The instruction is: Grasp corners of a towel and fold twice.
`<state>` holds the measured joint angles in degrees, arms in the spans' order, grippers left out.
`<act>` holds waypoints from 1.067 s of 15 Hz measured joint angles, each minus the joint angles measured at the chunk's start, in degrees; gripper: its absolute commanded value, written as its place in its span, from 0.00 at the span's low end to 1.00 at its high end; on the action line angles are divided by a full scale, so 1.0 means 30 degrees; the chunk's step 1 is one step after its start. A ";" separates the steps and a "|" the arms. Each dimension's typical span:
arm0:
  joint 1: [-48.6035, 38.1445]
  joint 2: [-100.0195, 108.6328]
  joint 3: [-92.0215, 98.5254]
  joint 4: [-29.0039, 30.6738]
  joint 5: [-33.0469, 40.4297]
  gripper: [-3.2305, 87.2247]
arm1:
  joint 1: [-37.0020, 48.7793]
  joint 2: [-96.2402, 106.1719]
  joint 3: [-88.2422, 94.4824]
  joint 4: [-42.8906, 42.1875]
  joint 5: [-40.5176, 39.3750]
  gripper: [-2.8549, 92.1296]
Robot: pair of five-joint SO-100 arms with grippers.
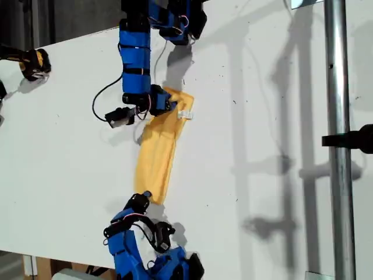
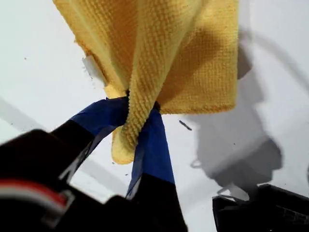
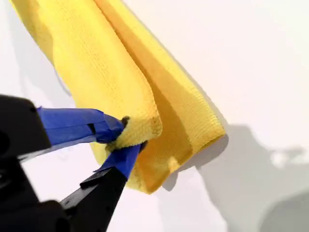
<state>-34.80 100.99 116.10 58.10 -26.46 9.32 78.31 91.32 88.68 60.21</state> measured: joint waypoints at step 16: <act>0.0557 1.0605 0.0352 0.6094 -0.3516 0.26 | 0.0059 0.7529 -0.0293 0.6973 0.4189 0.51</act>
<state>-33.13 132.80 117.16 76.38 -37.00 9.49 100.90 90.44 109.60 72.77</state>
